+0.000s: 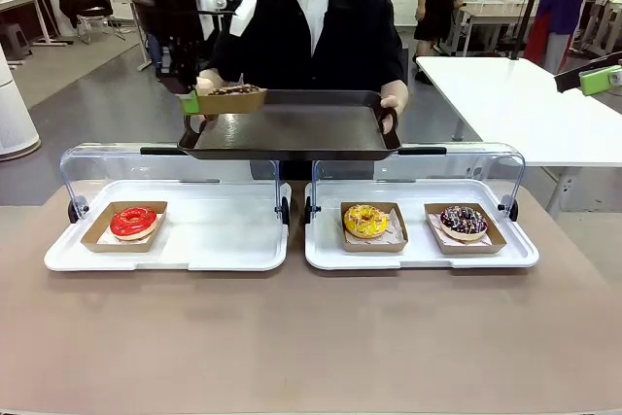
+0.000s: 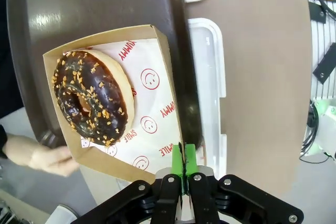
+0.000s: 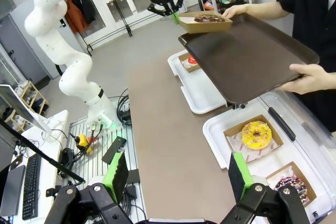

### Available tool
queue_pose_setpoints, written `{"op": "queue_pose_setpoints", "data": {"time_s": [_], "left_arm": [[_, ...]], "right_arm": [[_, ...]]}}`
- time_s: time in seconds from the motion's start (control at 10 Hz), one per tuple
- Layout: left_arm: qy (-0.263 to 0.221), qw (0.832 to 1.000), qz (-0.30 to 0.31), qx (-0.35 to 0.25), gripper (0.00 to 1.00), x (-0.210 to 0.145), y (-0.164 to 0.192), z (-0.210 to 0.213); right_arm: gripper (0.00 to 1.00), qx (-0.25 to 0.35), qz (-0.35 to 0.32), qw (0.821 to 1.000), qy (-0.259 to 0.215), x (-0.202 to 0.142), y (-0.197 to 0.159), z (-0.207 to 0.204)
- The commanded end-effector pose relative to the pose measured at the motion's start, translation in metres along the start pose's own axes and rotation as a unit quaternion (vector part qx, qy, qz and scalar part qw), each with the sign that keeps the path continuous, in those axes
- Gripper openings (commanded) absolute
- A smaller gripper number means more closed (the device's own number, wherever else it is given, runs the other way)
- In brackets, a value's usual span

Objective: Provide the desired donut to the person.
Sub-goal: Place the picked Paper togo box onto the Handle tray extended by the person.

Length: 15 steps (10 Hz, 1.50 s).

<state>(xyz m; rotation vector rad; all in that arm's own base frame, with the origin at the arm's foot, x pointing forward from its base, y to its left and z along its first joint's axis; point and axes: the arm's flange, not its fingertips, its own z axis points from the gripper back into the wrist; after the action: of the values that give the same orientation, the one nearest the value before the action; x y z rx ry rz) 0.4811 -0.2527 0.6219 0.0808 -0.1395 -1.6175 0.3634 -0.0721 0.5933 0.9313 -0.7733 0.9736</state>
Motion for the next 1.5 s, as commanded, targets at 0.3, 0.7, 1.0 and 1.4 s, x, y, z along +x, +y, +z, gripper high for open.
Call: {"op": "queue_pose_setpoints", "data": {"time_s": [0.3, 0.7, 1.0, 1.4], "left_arm": [[0.011, 1.0, -0.004, 0.024, 0.01, 0.012, 0.042, -0.019], [0.003, 0.999, -0.004, -0.034, 0.01, 0.011, 0.053, -0.036], [-0.004, 0.998, -0.002, -0.07, 0.01, 0.007, 0.057, -0.044], [-0.02, 0.995, 0.002, -0.094, 0.01, 0.003, 0.062, -0.052]], "right_arm": [[1.0, 0.003, 0.005, 1.0, -0.006, 0.001, 0.0, 0.0], [1.0, 0.003, 0.005, 1.0, -0.006, 0.001, 0.0, 0.0], [1.0, 0.003, 0.005, 1.0, -0.006, 0.001, 0.0, 0.0], [1.0, 0.003, 0.005, 1.0, -0.006, 0.001, 0.0, 0.0]]}}
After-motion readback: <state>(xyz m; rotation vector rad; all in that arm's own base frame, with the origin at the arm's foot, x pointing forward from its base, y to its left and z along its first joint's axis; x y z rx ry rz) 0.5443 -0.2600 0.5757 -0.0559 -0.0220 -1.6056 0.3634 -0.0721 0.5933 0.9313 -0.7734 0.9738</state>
